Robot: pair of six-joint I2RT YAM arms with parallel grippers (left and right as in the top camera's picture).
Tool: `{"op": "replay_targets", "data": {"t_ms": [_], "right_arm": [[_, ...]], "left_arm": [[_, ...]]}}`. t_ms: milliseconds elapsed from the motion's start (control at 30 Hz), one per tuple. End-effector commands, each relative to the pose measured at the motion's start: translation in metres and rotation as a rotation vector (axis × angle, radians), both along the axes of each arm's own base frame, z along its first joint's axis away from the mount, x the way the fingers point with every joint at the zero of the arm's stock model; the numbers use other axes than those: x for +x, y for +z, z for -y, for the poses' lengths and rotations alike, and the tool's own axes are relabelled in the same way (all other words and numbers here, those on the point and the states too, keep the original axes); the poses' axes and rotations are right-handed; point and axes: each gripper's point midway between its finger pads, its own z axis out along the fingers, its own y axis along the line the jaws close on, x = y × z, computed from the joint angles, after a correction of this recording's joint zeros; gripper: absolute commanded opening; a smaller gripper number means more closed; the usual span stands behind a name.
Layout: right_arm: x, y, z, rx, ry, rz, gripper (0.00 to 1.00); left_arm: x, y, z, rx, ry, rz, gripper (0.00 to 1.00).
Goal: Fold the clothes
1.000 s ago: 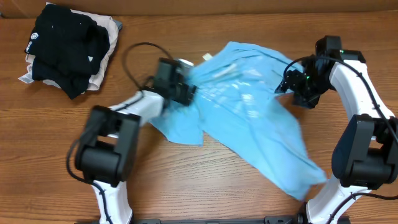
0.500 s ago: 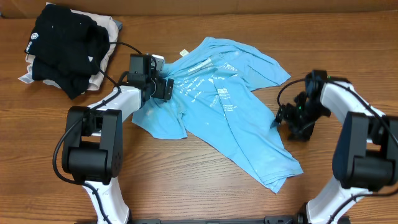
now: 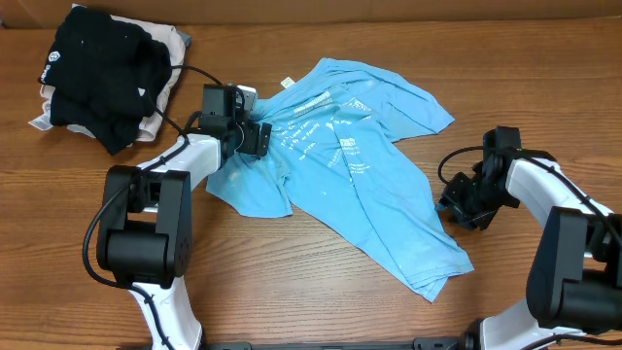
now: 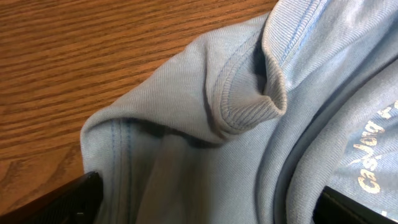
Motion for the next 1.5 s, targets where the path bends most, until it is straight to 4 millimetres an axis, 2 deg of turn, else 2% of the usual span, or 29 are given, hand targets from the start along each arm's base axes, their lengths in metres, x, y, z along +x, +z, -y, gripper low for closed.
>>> {"op": "replay_targets", "data": {"t_ms": [0, 167, 233, 333, 500, 567, 633, 700, 767, 1000, 1467], "right_arm": [[-0.051, -0.051, 0.006, -0.060, 0.043, -0.190, 0.40], [-0.042, -0.032, 0.002, -0.033, 0.060, -0.153, 0.40], [-0.038, -0.017, 0.005, -0.049, 0.060, -0.128, 0.42], [-0.035, 0.017, 0.009, -0.086, 0.052, -0.062, 0.47], [-0.046, 0.066, 0.025, -0.200, -0.028, 0.035, 0.50], [-0.050, 0.081, 0.028, -0.228, -0.046, 0.088, 0.54], [-0.053, 0.088, 0.028, -0.232, -0.051, 0.126, 0.60], [-0.059, 0.088, 0.027, -0.234, -0.052, 0.129, 0.62], [-0.066, 0.080, 0.029, -0.248, -0.082, 0.099, 0.62], [-0.081, 0.036, 0.026, -0.241, -0.130, 0.079, 0.60], [-0.069, 0.034, 0.024, -0.220, -0.184, 0.121, 0.51]], "left_arm": [[-0.048, -0.066, -0.031, 0.152, 0.034, -0.200, 1.00], [-0.049, -0.066, -0.031, 0.152, 0.034, -0.201, 1.00], [-0.048, -0.066, -0.031, 0.152, 0.034, -0.200, 1.00], [-0.049, -0.066, -0.031, 0.153, 0.034, -0.201, 1.00], [-0.049, -0.066, -0.031, 0.152, 0.034, -0.200, 1.00], [-0.049, -0.066, -0.031, 0.152, 0.034, -0.200, 1.00], [-0.048, -0.066, -0.031, 0.151, 0.035, -0.200, 1.00], [-0.048, -0.066, -0.031, 0.150, 0.037, -0.200, 1.00], [-0.048, -0.066, -0.031, 0.150, 0.037, -0.200, 1.00], [-0.047, -0.065, -0.031, 0.148, 0.041, -0.195, 1.00], [-0.047, -0.065, -0.031, 0.147, 0.041, -0.192, 1.00]]}}
